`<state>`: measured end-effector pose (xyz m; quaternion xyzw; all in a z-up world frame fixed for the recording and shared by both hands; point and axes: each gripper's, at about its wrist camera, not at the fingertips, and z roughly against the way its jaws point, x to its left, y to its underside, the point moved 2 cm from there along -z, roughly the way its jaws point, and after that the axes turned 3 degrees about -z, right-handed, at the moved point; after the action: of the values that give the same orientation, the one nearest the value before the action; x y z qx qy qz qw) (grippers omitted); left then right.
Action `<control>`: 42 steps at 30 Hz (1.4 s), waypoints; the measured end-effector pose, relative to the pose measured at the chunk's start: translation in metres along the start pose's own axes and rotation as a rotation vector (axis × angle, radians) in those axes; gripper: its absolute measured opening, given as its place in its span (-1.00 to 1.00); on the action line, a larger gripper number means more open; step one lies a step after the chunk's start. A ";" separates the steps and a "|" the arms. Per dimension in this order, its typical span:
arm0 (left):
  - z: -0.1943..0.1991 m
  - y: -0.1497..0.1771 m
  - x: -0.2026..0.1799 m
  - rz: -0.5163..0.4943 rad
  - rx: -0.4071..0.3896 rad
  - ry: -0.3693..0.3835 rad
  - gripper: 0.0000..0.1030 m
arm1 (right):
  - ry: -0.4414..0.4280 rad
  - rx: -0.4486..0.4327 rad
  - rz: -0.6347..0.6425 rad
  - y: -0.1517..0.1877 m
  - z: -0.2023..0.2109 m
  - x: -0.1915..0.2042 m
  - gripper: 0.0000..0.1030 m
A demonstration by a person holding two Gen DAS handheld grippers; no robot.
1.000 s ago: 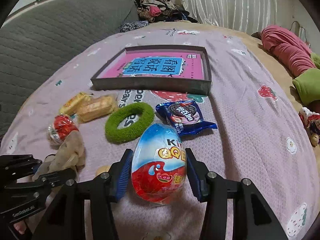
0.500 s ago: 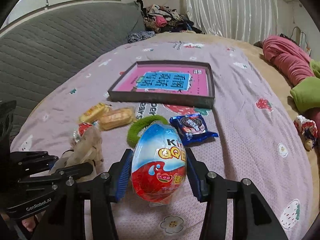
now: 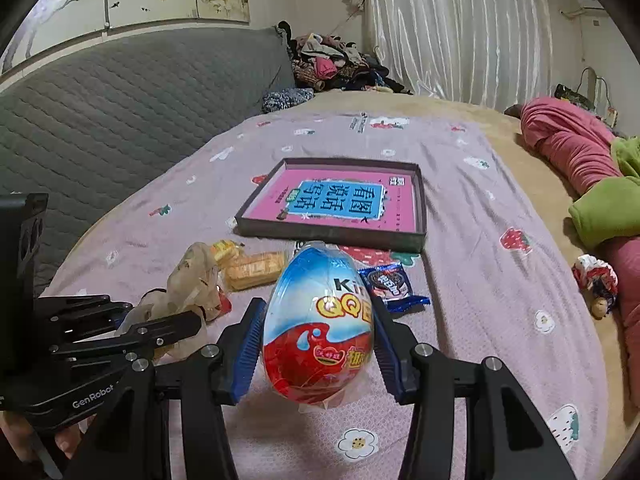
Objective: Organize objects
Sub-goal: 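Lift and carry the mesh bag and Kinder egg toward the pink tray with both tools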
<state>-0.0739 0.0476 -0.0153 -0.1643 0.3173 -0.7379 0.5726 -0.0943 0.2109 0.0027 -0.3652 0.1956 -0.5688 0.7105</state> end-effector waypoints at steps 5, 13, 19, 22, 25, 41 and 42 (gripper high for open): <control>0.010 -0.011 0.002 -0.002 -0.027 -0.012 -0.69 | 0.001 -0.019 -0.005 -0.007 0.010 0.004 -0.01; 0.029 -0.037 0.003 -0.022 -0.086 -0.034 -0.69 | -0.001 -0.052 -0.002 -0.027 0.021 0.009 -0.01; 0.042 -0.064 0.008 -0.019 -0.124 -0.056 -0.68 | 0.014 -0.077 0.012 -0.053 0.027 0.010 -0.01; 0.049 -0.081 0.015 -0.017 -0.145 -0.070 -0.68 | 0.020 -0.093 0.024 -0.066 0.029 0.011 -0.01; 0.053 -0.096 0.019 -0.028 -0.166 -0.090 -0.68 | 0.020 -0.104 0.034 -0.079 0.031 0.012 -0.01; 0.028 -0.151 0.037 -0.044 -0.171 -0.109 -0.67 | 0.028 -0.152 0.059 -0.142 0.012 0.010 -0.01; 0.024 -0.156 0.039 -0.045 -0.175 -0.110 -0.67 | 0.027 -0.156 0.062 -0.147 0.010 0.010 -0.01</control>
<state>-0.1859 0.0257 0.1002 -0.2611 0.3449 -0.7097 0.5560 -0.1829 0.1919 0.1194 -0.4054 0.2602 -0.5346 0.6943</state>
